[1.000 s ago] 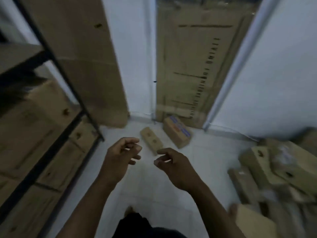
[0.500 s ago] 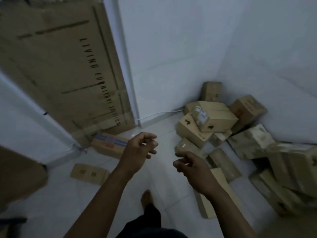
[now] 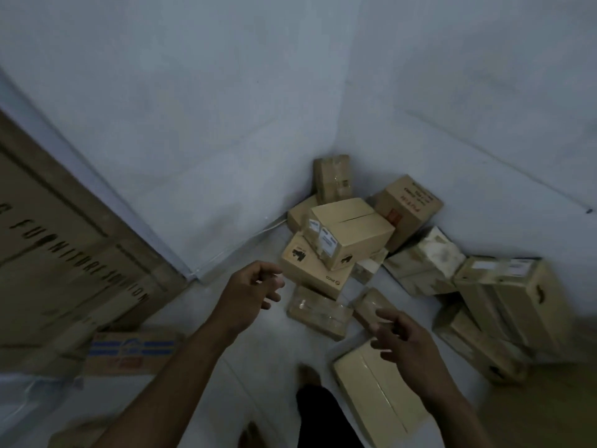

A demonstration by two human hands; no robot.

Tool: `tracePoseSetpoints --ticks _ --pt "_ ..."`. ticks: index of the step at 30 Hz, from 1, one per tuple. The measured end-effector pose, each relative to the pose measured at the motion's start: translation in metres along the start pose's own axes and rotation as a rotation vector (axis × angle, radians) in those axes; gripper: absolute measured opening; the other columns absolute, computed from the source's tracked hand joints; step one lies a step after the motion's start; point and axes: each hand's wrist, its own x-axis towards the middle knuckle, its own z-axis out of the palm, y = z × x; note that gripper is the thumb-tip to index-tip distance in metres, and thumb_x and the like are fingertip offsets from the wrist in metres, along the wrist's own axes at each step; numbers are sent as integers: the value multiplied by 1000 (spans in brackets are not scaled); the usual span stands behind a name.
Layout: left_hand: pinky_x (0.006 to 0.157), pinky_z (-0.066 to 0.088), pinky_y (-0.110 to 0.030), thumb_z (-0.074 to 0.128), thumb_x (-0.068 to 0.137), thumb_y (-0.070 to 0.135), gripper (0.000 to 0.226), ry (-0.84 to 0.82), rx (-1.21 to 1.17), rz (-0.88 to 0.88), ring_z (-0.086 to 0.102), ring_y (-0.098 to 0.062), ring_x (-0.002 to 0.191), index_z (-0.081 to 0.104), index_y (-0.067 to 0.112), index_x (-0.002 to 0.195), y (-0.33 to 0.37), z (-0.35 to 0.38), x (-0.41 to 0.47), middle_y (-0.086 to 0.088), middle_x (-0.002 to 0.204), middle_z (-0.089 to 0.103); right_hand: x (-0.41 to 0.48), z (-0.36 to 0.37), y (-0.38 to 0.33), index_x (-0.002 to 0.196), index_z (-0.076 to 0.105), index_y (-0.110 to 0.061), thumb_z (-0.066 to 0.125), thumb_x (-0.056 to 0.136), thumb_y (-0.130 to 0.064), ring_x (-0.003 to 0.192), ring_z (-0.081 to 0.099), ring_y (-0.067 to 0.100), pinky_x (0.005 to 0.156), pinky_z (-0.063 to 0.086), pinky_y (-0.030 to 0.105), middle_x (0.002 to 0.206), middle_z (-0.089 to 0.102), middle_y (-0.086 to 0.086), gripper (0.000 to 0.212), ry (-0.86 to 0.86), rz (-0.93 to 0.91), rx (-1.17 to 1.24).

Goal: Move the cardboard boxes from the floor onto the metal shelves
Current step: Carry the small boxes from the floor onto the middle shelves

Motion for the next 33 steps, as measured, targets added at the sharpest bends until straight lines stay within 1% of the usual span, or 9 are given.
tracePoseSetpoints --ticks 4,12,15,19,22,23,26,28,33 --pt "62 52 -30 66 94 16 10 -26 55 -79 71 -16 73 70 24 98 6 28 96 -15 100 70 95 -19 -15 120 64 -19 64 97 -22 95 68 27 90 53 49 111 67 8 23 21 84 82" --pt "61 52 -27 65 96 21 7 34 163 -293 68 -15 76 69 26 99 -37 86 301 -5 99 69 337 -20 -3 137 52 -18 70 90 -41 94 68 16 85 56 43 104 69 -4 55 2 210 61" --pt "63 48 -29 65 95 17 7 46 203 -367 61 -17 77 67 19 101 -68 107 371 -11 103 66 416 -16 31 138 49 -18 76 83 -48 86 73 16 75 60 40 103 71 3 68 7 292 95" --pt "77 47 -30 68 93 22 28 25 343 -398 60 -18 92 58 20 118 -104 127 454 -11 115 62 497 -6 85 138 50 -18 75 82 -56 100 68 29 73 60 41 120 64 10 71 52 486 217" --pt "63 43 -15 70 91 29 51 -15 523 -262 54 -2 90 49 25 137 -120 138 512 2 119 50 533 4 125 128 54 -21 67 80 -68 101 64 30 73 60 44 118 62 7 68 51 585 319" --pt "64 43 -12 71 90 31 56 -42 585 -204 54 -4 94 47 26 140 -123 141 530 2 122 46 540 8 136 124 53 -24 65 76 -73 100 65 30 74 60 46 117 63 6 70 41 598 365" --pt "92 43 -32 74 85 46 74 -120 787 -100 41 -22 125 39 29 148 -140 155 583 -6 142 38 557 22 167 123 52 -34 64 59 -84 103 65 30 79 60 52 119 62 4 82 0 612 523" --pt "108 37 -46 74 77 60 92 -185 898 -124 30 -29 138 30 31 153 -151 163 609 -5 155 28 566 34 179 119 50 -43 63 61 -83 110 61 31 84 58 56 130 58 5 71 -5 606 646" --pt "110 39 -53 71 55 71 115 -220 846 -214 31 -34 139 27 32 154 -166 179 613 -9 152 26 576 62 184 149 29 -55 46 78 -83 147 30 31 104 38 57 163 30 -3 78 -6 541 864"
